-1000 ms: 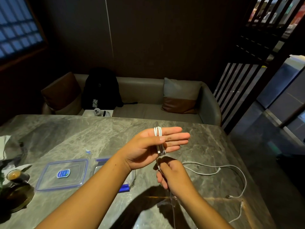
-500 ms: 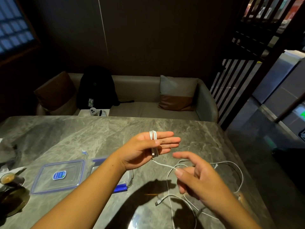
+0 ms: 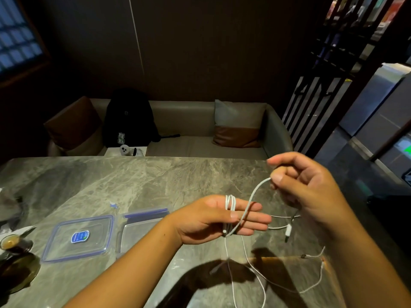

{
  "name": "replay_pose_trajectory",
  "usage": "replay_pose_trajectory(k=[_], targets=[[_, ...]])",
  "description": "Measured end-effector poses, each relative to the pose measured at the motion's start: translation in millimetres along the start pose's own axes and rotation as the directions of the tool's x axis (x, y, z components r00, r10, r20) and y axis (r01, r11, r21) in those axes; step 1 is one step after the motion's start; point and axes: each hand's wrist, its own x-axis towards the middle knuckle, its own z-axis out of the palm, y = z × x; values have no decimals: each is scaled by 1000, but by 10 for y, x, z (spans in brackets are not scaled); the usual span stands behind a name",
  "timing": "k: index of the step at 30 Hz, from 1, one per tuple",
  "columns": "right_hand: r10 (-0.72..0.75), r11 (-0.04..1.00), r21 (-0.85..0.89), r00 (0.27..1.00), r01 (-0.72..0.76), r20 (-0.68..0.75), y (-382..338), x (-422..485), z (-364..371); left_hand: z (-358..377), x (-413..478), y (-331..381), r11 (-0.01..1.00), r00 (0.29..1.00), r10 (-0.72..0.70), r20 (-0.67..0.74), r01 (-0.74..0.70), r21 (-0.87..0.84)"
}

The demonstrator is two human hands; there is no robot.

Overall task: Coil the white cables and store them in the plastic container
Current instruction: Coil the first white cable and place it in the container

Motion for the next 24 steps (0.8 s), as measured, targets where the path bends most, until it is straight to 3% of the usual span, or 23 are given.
replay_pose_trajectory(k=[6, 12, 16, 21, 24], targets=[[-93, 993, -71, 996, 94, 13, -103, 109, -25, 70, 50, 7, 1000, 998, -8, 69, 6, 30], [-165, 977, -117, 978, 179, 127, -160, 191, 100, 108, 105, -16, 996, 997, -38, 66, 32, 77], [-208, 960, -155, 964, 234, 167, -168, 280, 178, 167, 128, -30, 1000, 998, -10, 60, 9, 17], [-160, 984, -58, 982, 166, 100, -72, 438, 200, 207, 104, -4, 999, 998, 45, 33, -45, 7], [-58, 998, -2, 994, 59, 97, 83, 537, 175, 230, 84, 17, 997, 997, 60, 38, -62, 50]])
